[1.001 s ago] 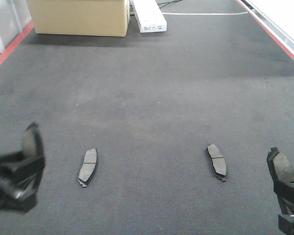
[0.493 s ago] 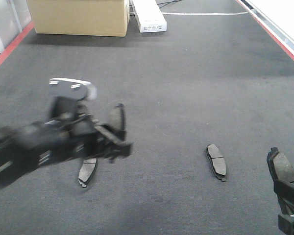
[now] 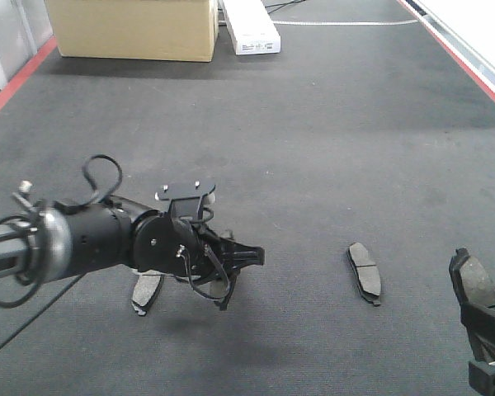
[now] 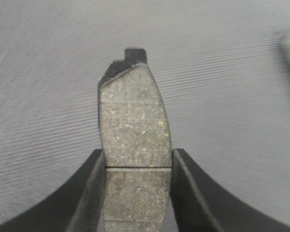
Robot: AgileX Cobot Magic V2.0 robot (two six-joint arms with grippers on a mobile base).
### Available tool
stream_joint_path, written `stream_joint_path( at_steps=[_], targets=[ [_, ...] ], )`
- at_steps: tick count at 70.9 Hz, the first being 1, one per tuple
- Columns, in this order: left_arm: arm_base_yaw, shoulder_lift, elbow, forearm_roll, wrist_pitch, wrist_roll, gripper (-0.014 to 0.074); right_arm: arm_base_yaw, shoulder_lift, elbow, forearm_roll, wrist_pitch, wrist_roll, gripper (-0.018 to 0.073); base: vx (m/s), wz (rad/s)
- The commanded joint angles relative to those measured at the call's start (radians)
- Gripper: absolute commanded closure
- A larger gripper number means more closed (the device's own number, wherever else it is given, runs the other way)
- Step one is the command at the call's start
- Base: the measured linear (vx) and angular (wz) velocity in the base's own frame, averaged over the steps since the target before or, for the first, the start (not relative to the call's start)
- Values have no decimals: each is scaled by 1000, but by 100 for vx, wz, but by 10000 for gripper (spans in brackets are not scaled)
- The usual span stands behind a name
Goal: Move and align brake pads A on conveyor
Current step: 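Lower the left gripper's pad onto the belt beside the placed pads and open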
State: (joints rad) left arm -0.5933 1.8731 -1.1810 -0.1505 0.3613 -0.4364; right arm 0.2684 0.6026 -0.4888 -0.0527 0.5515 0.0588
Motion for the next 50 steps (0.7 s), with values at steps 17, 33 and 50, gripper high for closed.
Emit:
stream_joint_path(
  at_steps=[17,33,50],
  targets=[
    [15,11,-44,-11,-53,-15,351,-5,0,-30,-4,-83,-7,517,0,0],
    [15,23,-44,-11,-88,-15,342,-5,0,-30,-4,-83,-7,517,0,0],
    [15,23,-44,-11,-85,-15,242,-5,0,-30,-4,-83,-7,517,0,0]
  ],
)
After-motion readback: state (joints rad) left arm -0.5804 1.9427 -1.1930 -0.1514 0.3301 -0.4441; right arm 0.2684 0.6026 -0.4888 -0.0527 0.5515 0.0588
